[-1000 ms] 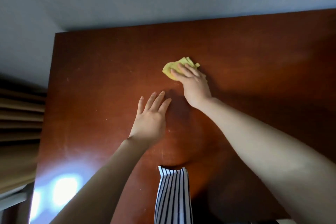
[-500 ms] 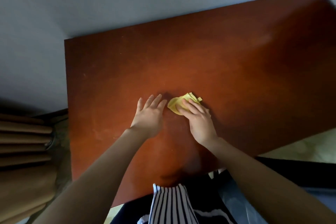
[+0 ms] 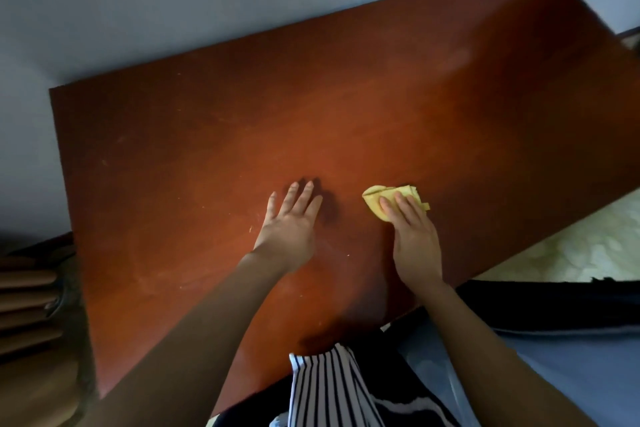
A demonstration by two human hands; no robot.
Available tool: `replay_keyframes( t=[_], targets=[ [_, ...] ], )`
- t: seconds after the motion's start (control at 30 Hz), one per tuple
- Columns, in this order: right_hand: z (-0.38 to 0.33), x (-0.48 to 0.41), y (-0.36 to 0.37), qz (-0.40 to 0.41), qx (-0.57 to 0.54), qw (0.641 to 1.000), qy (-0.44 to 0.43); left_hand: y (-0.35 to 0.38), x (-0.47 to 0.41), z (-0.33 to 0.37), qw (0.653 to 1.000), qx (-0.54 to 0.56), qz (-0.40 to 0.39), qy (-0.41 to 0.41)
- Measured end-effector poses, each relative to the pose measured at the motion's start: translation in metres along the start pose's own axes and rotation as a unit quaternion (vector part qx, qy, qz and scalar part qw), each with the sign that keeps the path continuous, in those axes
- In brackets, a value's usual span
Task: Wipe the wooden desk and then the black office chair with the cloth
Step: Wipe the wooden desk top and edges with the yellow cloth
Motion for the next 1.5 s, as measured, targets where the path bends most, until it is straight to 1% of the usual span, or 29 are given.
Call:
replay_keyframes(
  t=[0.17,0.3,0.37,0.47,0.63,0.8,0.87,1.0,1.07,1.27,1.37,1.5],
  targets=[
    [0.044,-0.078,-0.028,0.017,0.011,1.0,0.007,-0.007,-0.031,0.008,1.0,0.005,0.008,-0.024],
    [0.055,-0.144,-0.041,0.033,-0.008,0.999,0.0,-0.016,-0.053,0.003,0.997,-0.005,0.054,-0.052],
    [0.05,-0.177,-0.042,0.033,-0.022,0.999,0.008,-0.02,-0.063,0.001,0.997,-0.011,0.058,-0.059],
    [0.03,-0.215,-0.038,0.025,-0.028,0.999,0.022,-0.022,-0.069,-0.001,0.997,-0.005,0.038,-0.061],
    [-0.006,-0.232,-0.024,0.029,-0.012,0.999,0.032,-0.028,-0.072,-0.006,0.998,0.027,0.032,-0.056],
    [-0.021,-0.198,-0.015,0.003,-0.011,0.998,-0.063,-0.035,-0.073,-0.018,0.999,0.031,-0.016,-0.035],
    [-0.027,-0.174,-0.01,-0.005,-0.012,0.995,-0.102,-0.036,-0.072,-0.019,0.999,0.015,-0.029,-0.027],
    [-0.036,-0.117,-0.002,0.007,-0.03,0.988,-0.153,-0.03,-0.054,-0.013,1.0,0.015,-0.009,-0.021],
    [-0.041,-0.086,0.004,-0.001,-0.028,0.987,-0.158,-0.023,-0.037,-0.011,1.0,0.002,-0.005,0.0],
    [-0.054,0.005,0.021,-0.01,-0.027,0.989,-0.143,0.005,0.014,-0.016,0.998,-0.044,-0.031,0.045],
    [-0.058,0.04,0.027,-0.022,-0.022,0.99,-0.14,0.017,0.032,-0.019,0.995,-0.065,-0.041,0.06],
    [-0.054,0.082,0.029,-0.014,-0.041,0.991,-0.13,0.027,0.046,-0.017,0.992,-0.084,-0.038,0.086]
  ],
)
Point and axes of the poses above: each hand's wrist, its own x-axis away from the middle knuckle, its own y-axis out of the palm, z = x × y, the point moved 1 cm from there along -x, towards the middle knuckle, and after that the axes turned 4 degrees about x, right-handed, at the moved point
